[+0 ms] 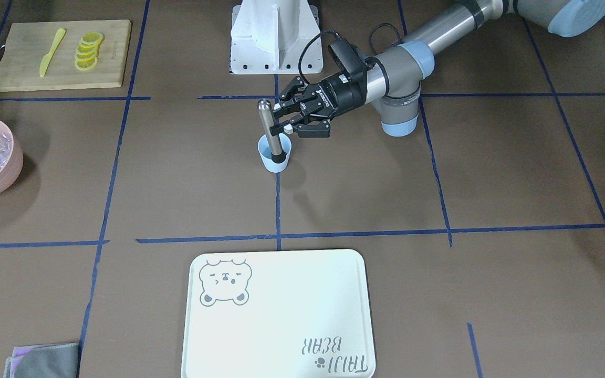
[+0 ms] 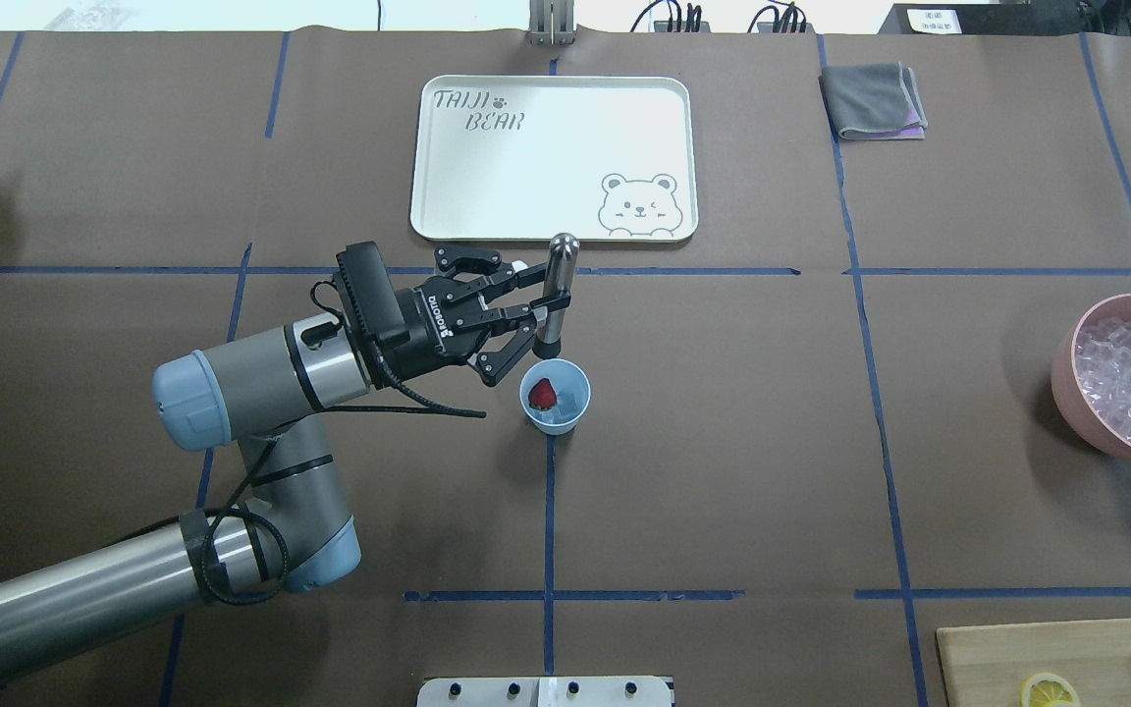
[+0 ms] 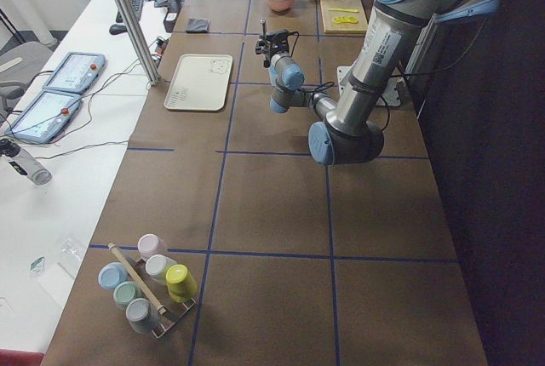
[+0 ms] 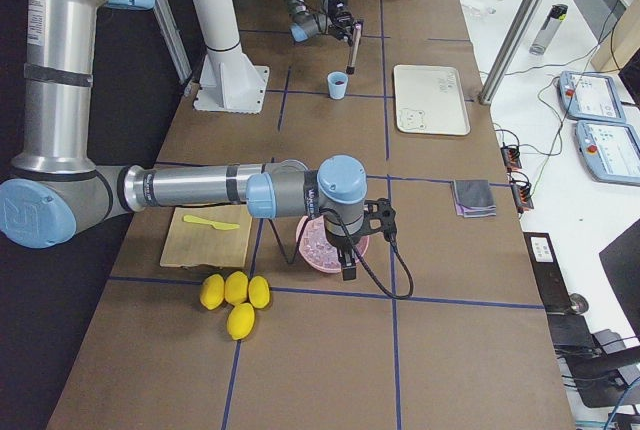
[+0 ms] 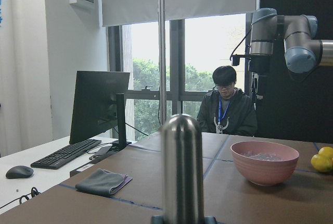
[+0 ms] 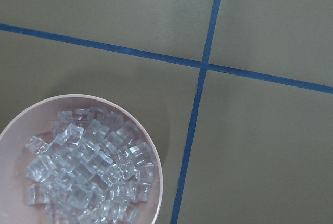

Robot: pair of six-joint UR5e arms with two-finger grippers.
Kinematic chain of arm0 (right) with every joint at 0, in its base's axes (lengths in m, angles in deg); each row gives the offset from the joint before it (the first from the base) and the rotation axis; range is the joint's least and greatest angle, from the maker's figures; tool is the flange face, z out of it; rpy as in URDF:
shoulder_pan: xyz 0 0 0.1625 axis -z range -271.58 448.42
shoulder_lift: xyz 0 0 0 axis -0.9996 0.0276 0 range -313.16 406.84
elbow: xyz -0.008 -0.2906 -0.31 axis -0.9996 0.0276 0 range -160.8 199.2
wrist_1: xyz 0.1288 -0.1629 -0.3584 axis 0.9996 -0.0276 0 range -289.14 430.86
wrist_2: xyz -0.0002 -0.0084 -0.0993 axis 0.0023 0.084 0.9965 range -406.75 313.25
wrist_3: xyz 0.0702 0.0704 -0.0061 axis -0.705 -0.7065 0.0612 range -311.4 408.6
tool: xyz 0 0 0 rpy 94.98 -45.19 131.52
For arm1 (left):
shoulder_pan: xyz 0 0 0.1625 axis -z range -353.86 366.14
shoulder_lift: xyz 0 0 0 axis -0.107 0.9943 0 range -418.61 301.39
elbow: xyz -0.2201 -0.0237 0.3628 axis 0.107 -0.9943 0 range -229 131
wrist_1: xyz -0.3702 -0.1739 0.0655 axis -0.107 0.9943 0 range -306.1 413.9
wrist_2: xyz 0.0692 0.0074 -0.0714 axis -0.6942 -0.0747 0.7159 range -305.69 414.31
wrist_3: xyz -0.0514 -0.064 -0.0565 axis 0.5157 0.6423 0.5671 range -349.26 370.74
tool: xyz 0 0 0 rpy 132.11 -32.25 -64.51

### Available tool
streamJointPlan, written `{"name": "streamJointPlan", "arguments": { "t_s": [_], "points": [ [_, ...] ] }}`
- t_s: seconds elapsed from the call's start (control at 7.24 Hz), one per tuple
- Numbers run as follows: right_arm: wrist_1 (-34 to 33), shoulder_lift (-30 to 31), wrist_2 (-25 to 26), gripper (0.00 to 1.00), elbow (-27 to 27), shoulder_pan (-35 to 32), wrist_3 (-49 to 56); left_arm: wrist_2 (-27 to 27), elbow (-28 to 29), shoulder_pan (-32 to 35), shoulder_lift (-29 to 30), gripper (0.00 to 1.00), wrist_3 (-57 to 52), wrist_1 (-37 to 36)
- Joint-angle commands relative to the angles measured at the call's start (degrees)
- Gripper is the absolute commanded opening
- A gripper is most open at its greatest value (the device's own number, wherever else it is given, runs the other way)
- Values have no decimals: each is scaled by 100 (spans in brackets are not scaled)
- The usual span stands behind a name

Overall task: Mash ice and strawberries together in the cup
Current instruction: 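Press the muddler down into the cup onto the ice and strawberry, then lift the muddler out of the cup and carry it back with the left gripper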

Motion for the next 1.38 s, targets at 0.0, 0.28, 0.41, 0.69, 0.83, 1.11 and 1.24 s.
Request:
{"name": "streamJointPlan", "arguments": {
  "t_s": [0.0,0.28,0.41,0.69,0.83,1.11,1.24],
  "points": [
    [3,-1,10,99,16,0,6,-2,-839,30,-225,0,675,-1169],
    [3,-1,19,99,34,0,15,-11,-1322,134,-252,0,767,-2712],
    [3,-1,19,99,34,0,15,-11,-1542,179,-261,0,767,-3643],
    [3,-1,27,99,34,0,24,24,-1685,432,-270,0,785,-5236],
    [3,-10,36,99,34,0,24,277,-1876,634,-270,0,785,-6079],
    [3,-1,36,99,34,0,24,1600,-2587,1554,-270,0,793,-8702],
    [3,-1,36,99,34,9,24,1867,-2912,1863,-470,0,785,-9507]
  ]
}}
